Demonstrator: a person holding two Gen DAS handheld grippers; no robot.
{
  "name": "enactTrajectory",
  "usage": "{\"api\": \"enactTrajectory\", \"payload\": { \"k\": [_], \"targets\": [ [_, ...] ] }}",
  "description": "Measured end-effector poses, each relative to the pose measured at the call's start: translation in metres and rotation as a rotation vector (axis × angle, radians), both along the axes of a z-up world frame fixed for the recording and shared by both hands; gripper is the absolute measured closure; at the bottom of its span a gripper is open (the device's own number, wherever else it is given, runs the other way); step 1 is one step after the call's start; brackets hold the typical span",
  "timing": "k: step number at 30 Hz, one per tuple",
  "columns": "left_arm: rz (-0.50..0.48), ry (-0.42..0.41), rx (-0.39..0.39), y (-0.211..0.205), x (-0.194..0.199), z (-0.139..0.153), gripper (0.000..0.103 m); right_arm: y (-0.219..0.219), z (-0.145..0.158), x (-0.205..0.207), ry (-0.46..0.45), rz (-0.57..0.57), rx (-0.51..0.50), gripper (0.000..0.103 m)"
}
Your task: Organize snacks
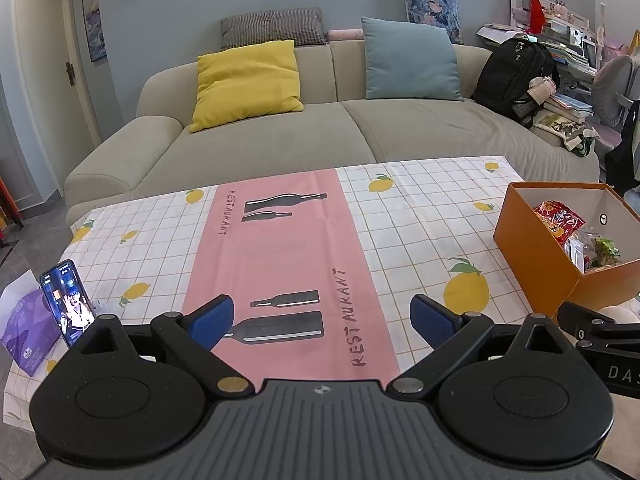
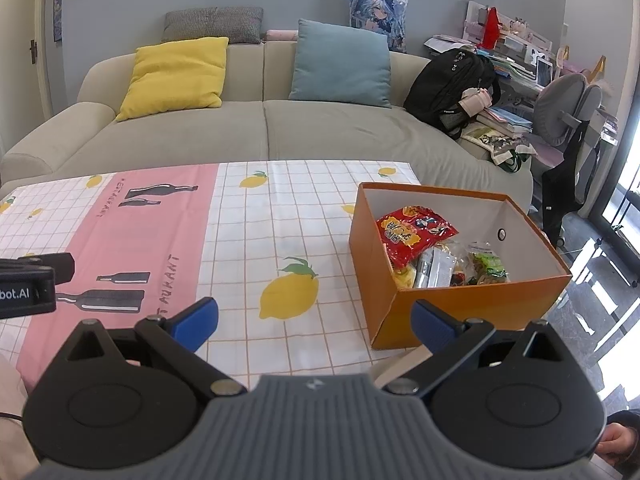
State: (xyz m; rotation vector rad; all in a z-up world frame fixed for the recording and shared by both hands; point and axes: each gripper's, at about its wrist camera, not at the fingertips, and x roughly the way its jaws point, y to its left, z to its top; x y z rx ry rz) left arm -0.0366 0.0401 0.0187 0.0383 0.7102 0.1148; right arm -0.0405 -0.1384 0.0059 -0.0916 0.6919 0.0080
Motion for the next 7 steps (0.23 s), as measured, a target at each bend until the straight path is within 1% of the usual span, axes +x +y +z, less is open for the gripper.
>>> {"api": "enactTrajectory", "payload": {
  "k": [7],
  "targets": [
    [0.0, -0.006, 0.009, -0.0001, -0.0003, 0.001, 0.0, -0.0006, -0.001, 0.0002, 0.005, 0.001, 0.002, 0.003]
  ]
}}
